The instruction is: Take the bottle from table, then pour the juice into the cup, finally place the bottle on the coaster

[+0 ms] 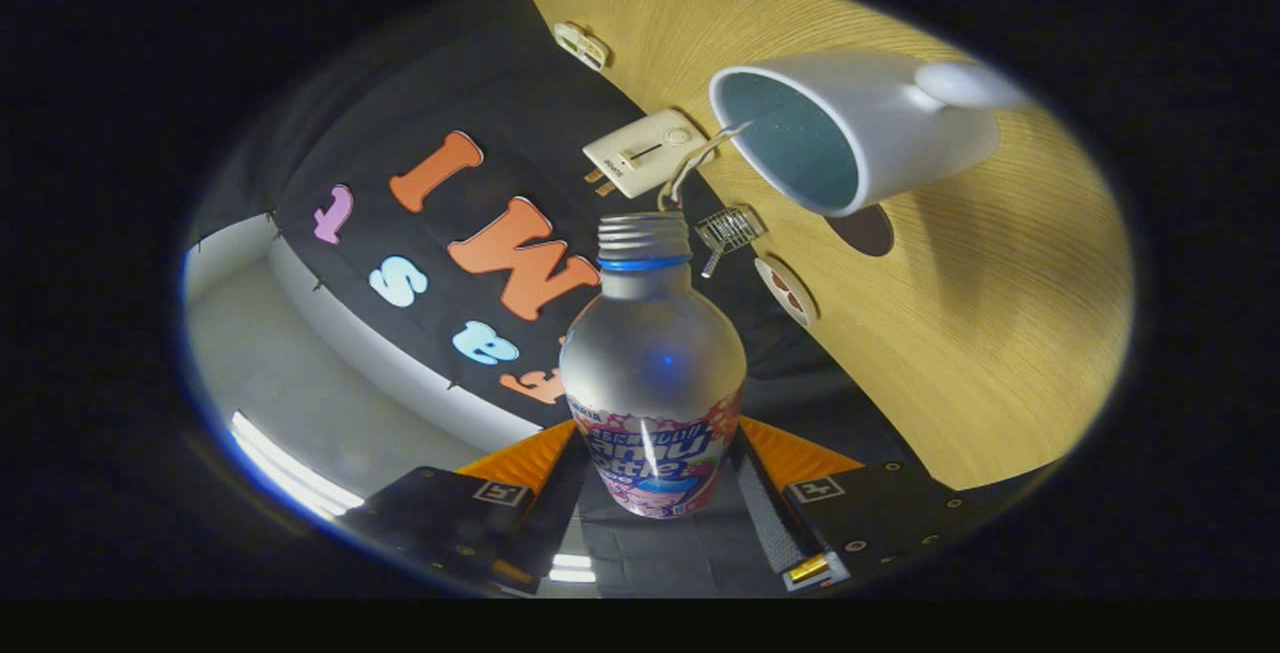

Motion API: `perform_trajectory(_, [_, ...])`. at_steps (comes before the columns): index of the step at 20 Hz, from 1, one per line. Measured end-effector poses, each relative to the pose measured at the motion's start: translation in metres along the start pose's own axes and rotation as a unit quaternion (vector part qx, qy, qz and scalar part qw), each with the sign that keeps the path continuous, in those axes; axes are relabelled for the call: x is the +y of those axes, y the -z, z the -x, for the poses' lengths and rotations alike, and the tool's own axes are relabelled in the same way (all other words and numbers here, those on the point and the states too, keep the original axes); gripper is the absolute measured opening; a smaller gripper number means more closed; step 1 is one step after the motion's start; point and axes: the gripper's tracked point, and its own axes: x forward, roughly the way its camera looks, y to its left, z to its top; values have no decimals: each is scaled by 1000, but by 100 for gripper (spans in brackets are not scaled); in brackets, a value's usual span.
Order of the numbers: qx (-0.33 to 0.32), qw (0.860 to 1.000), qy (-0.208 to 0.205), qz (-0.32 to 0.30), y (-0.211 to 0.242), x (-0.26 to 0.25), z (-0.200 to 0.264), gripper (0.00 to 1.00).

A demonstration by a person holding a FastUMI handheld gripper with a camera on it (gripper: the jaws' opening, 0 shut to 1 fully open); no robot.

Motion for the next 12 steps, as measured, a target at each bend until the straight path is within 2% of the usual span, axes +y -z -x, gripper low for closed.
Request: perform_trajectory(12, [-8, 1000, -10, -19, -4, 5, -6, 78])
